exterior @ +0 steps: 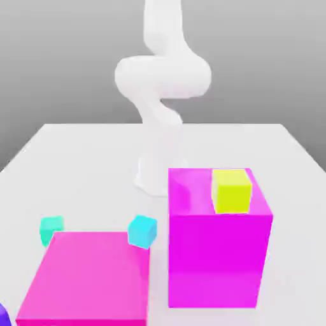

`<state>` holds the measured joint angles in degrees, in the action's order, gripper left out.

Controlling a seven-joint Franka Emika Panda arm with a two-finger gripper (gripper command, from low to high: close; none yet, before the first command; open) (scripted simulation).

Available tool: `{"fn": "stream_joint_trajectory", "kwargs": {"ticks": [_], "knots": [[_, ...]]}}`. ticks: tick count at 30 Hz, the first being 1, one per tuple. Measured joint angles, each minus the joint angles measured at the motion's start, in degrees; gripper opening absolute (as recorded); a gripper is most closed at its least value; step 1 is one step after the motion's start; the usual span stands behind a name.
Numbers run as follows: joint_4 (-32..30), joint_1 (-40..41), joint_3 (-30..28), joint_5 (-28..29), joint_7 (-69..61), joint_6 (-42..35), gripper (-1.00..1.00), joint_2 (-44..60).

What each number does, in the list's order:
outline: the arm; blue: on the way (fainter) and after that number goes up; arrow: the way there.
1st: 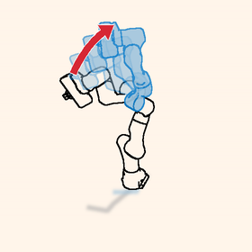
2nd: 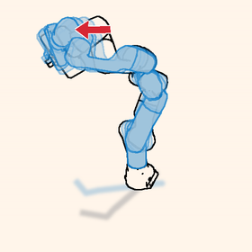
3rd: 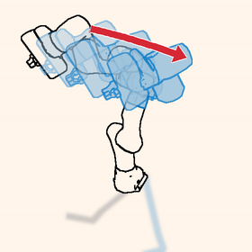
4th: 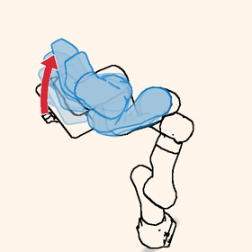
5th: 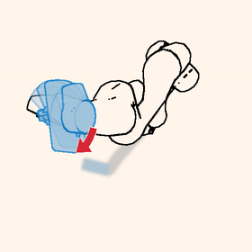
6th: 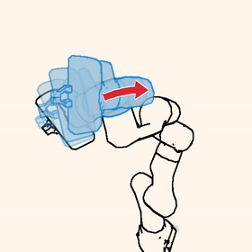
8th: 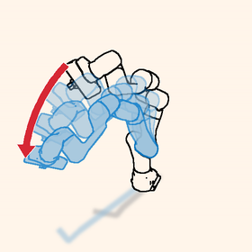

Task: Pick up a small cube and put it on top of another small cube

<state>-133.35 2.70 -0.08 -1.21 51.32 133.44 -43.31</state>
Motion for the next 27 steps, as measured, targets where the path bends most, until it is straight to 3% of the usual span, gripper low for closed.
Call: {"fn": "stream_joint_trajectory", "kwargs": {"ticks": [27], "knots": [[-16.8, 27.9, 2.6, -7.3, 63.3, 17.7, 0.00, 27.4]]}}
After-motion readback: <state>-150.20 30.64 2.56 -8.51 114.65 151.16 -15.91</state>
